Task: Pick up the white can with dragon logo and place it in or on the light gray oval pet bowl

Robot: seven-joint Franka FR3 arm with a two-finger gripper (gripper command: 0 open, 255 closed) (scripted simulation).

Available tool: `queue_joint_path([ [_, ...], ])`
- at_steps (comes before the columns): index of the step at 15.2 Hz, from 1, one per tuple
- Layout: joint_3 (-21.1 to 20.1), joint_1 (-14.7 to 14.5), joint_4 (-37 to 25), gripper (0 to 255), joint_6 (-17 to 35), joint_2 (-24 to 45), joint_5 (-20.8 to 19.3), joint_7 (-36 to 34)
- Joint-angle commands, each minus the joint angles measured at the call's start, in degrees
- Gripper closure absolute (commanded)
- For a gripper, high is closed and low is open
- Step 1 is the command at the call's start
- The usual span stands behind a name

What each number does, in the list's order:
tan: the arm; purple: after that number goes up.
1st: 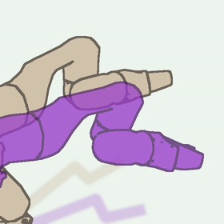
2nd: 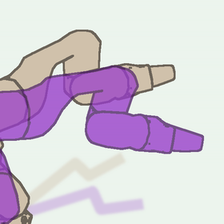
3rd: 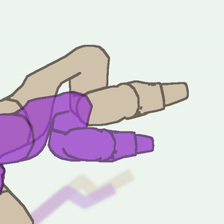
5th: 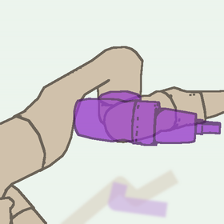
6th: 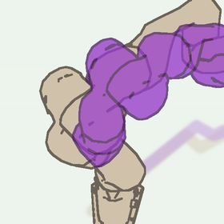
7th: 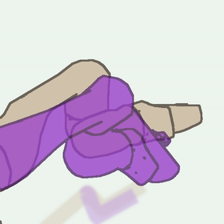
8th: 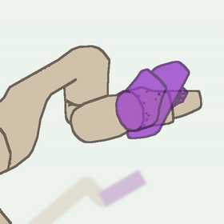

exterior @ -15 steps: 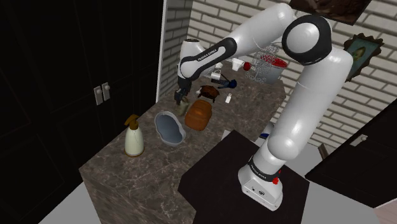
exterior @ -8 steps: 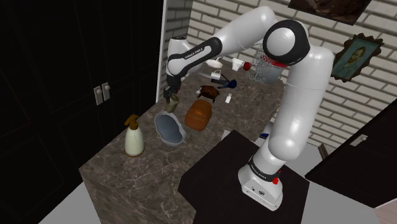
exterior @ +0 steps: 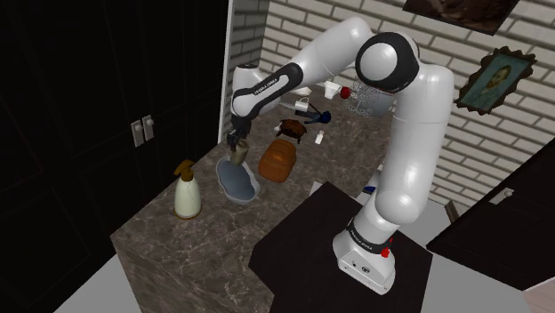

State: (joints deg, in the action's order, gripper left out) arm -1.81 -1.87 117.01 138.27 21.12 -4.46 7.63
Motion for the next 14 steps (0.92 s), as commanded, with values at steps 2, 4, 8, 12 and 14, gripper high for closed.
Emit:
queue_joint_path([
  [2,0.10,-0.02,0.48,255,2.00,1.47,-0.19,-0.16],
  [4,0.17,-0.07,0.54,255,3.21,2.62,-0.31,-0.28],
  [8,0.32,-0.16,0.51,255,5.59,5.03,-0.57,-0.54],
  [12,0.33,-0.16,0.51,255,5.59,5.03,-0.57,-0.54],
  [14,0.33,-0.16,0.51,255,5.59,5.03,-0.57,-0.54],
])
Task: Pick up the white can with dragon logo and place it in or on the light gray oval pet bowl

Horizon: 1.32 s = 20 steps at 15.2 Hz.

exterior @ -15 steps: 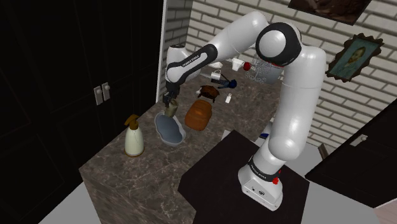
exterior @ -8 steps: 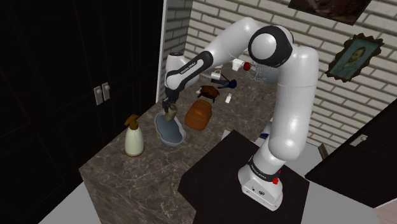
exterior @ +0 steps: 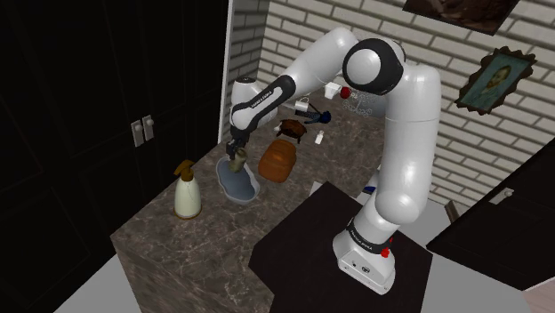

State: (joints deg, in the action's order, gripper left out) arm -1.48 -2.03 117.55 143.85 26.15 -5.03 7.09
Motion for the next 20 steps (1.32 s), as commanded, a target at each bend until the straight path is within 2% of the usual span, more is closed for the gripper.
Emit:
queue_joint_path([
  [1,0.00,0.00,-0.03,255,0.01,0.00,0.00,0.00],
  [2,0.00,0.00,-0.03,255,0.01,0.00,0.00,0.00],
  [3,0.00,0.00,-0.04,0,0.00,0.00,0.00,0.00],
  [8,0.00,0.00,-0.03,0,0.01,0.01,0.00,0.00],
  [12,-0.38,0.05,-0.23,0,-5.70,-5.51,0.58,0.38],
  [20,-0.38,0.05,-0.23,0,-5.70,-5.51,0.58,0.39],
])
